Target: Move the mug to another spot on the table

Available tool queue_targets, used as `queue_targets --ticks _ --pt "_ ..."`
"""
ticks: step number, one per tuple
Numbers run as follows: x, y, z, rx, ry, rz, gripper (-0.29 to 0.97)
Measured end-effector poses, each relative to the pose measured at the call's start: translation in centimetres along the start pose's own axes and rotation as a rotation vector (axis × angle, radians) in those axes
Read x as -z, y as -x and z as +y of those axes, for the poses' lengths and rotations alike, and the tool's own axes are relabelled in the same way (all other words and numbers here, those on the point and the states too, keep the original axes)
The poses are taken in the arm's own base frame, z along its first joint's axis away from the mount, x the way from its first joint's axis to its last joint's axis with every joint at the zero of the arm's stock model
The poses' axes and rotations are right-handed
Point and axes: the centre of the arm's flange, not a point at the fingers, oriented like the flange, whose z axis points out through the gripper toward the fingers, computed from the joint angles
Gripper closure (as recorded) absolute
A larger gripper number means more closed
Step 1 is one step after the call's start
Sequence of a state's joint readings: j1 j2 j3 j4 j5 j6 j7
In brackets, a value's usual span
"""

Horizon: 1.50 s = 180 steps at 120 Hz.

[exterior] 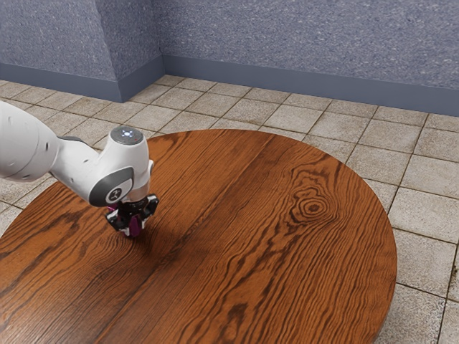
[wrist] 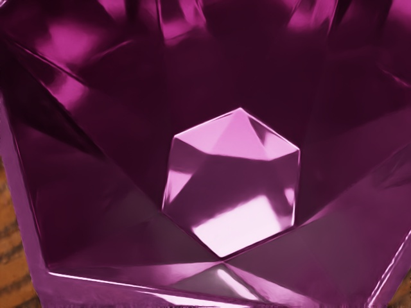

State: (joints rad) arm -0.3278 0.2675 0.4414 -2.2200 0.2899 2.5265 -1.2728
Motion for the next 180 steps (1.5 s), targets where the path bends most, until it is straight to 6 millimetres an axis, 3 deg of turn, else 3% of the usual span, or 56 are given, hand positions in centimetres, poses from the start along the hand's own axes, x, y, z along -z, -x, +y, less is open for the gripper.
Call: queue_targets --ticks 52,79,114,147,180 --pt "0.7 1.3 1.0 -0.036 -0.01 0.003 0.57" --pt "3.0 2.5 3.2 -0.083 -0.019 0.037 0.59" --pt "4.5 3.5 4.6 -0.133 -0.039 0.136 0.61" --pt "6.1 7.0 8.2 -0.169 -0.005 0.225 0.61" --pt "6.5 9.2 9.0 -0.164 0.02 0.286 0.61"
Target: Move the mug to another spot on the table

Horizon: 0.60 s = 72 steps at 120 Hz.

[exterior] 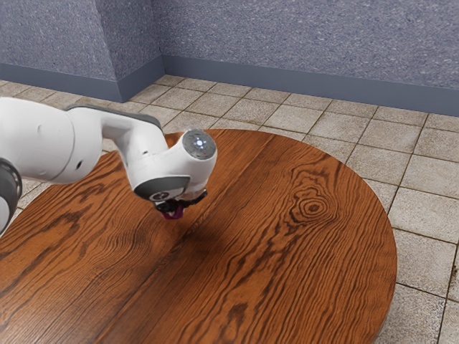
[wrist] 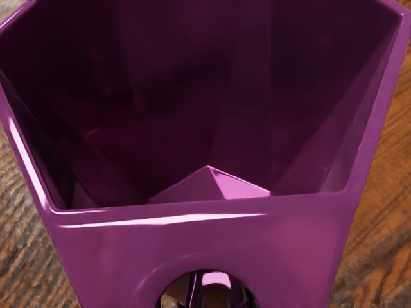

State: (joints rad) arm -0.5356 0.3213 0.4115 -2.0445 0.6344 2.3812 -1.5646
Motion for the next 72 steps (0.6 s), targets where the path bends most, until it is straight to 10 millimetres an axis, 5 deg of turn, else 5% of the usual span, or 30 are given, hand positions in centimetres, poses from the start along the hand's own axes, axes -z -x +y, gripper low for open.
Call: queue_targets --ticks 72 --pt "-1.2 4.1 0.8 0.061 0.039 -0.02 0.62"
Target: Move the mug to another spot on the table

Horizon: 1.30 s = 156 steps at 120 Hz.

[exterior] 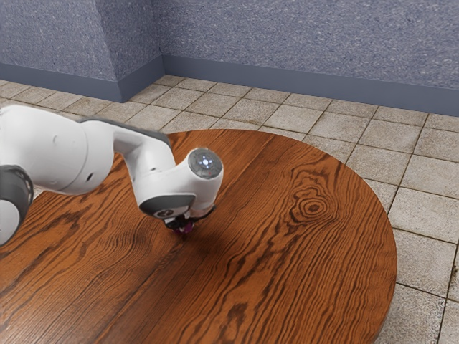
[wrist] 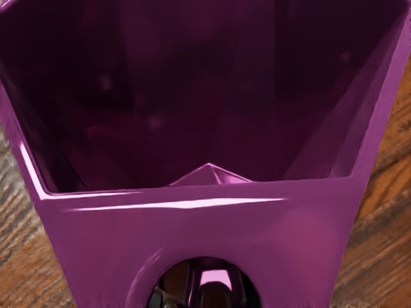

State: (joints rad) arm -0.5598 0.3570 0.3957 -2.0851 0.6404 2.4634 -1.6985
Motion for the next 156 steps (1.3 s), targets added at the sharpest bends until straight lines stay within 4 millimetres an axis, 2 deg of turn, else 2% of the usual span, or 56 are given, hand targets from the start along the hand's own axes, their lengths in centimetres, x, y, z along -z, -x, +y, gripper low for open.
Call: queue_targets --ticks 31,62,85,95,100,105,116,120,126,133,143,150,156 --pt "-0.5 0.5 0.1 0.022 0.013 -0.008 0.59" --pt "-0.3 0.6 0.4 0.039 0.04 -0.013 0.24" --pt "0.1 0.8 0.1 0.091 0.047 -0.062 0.1" --pt "1.6 1.5 0.3 0.132 0.064 -0.113 0.06" --pt "3.0 2.2 0.4 0.156 0.076 -0.15 0.05" --pt "5.1 2.8 0.6 0.189 0.087 -0.197 0.04" --pt "11.8 3.5 1.1 0.232 0.145 -0.288 0.03" --pt "14.9 2.3 1.6 0.248 0.177 -0.304 0.02" --pt "20.4 -1.7 3.0 0.283 0.228 -0.323 0.02" --pt "23.8 -6.6 2.9 0.287 0.241 -0.333 0.01" --pt "25.3 -14.2 0.6 0.26 0.221 -0.355 0.01" --pt "25.0 -19.6 -2.2 0.236 0.185 -0.374 0.01" --pt "24.1 -23.3 -5.2 0.213 0.146 -0.403 0.01"
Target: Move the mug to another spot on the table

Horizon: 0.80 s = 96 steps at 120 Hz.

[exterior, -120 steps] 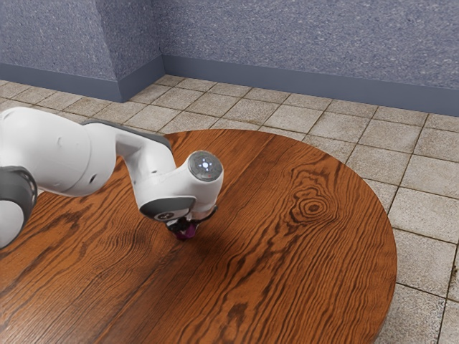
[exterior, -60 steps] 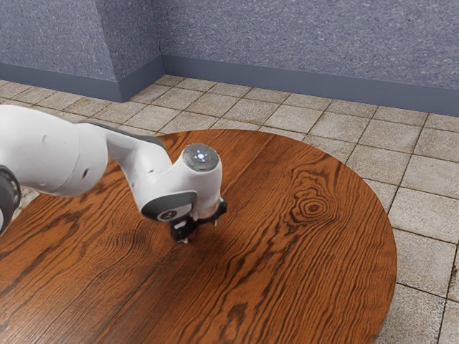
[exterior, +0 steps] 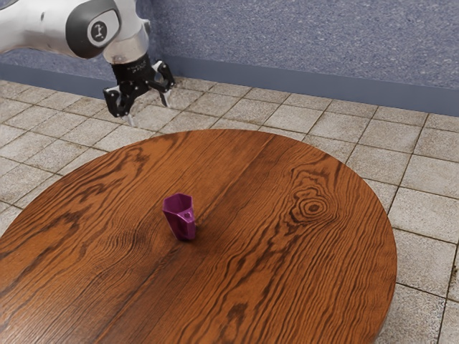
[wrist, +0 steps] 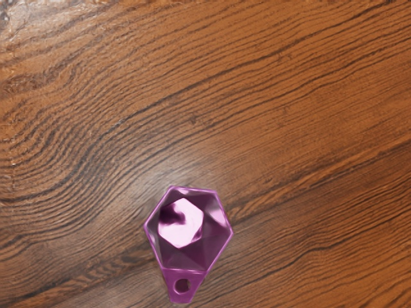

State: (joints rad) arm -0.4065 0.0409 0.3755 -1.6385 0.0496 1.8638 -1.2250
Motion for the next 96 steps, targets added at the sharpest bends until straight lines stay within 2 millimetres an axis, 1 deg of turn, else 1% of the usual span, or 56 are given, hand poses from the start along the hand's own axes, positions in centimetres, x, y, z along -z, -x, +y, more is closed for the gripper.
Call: queue_targets --ticks 4,10,19,27,32,36,43,50,56,67,72,75,77,80,88,96 --pt "0.4 -2.4 -1.5 -0.003 -0.024 -0.027 0.0" --pt "0.4 -5.7 -3.8 -0.01 -0.061 -0.058 0.0" --pt "-0.2 -9.7 -6.9 -0.026 -0.111 -0.098 0.0" --pt "-0.5 -11.9 -8.9 -0.057 -0.136 -0.128 0.0" --pt "-0.6 -12.6 -9.6 -0.089 -0.144 -0.144 0.0" --pt "-0.5 -12.9 -9.8 -0.121 -0.146 -0.154 0.0" --pt "-0.5 -12.4 -9.4 -0.193 -0.152 -0.164 0.0" --pt "-0.8 -10.6 -7.9 -0.29 -0.158 -0.176 0.0" --pt "-0.7 -7.7 -6.0 -0.394 -0.158 -0.183 0.0" --pt "-0.3 -1.2 -2.5 -0.591 -0.152 -0.193 0.0" --pt "-0.1 0.7 -1.1 -0.659 -0.147 -0.192 0.0" --pt "-0.1 0.9 0.1 -0.685 -0.145 -0.187 0.0" --pt "-0.1 0.7 0.9 -0.695 -0.143 -0.183 0.0" --pt "-0.1 0.1 1.4 -0.703 -0.143 -0.179 0.0" --pt "-0.2 -1.4 1.7 -0.717 -0.151 -0.182 0.0" --pt "-0.3 -1.5 1.8 -0.748 -0.158 -0.192 0.0"
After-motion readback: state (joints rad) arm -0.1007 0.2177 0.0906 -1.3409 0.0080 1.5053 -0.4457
